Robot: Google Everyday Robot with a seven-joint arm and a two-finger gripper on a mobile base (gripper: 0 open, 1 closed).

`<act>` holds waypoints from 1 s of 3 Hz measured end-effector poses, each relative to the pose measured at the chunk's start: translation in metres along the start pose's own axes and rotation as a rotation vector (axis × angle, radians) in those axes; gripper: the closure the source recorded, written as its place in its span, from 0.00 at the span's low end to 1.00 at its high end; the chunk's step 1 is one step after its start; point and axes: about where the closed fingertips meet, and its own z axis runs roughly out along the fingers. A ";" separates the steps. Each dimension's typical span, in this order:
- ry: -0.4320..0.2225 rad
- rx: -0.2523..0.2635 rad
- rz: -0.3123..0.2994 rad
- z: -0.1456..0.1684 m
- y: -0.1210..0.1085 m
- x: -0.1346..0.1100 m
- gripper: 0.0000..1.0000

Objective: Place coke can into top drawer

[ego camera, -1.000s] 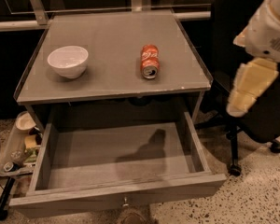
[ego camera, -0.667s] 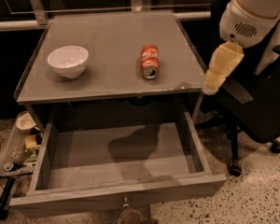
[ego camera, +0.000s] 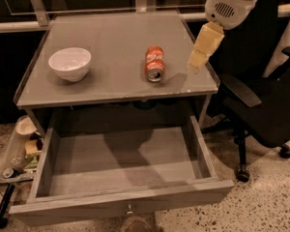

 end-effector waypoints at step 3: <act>-0.066 -0.044 0.249 0.046 -0.013 -0.061 0.00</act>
Offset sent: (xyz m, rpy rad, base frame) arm 0.0606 0.0633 -0.0201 0.2219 0.0305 -0.2437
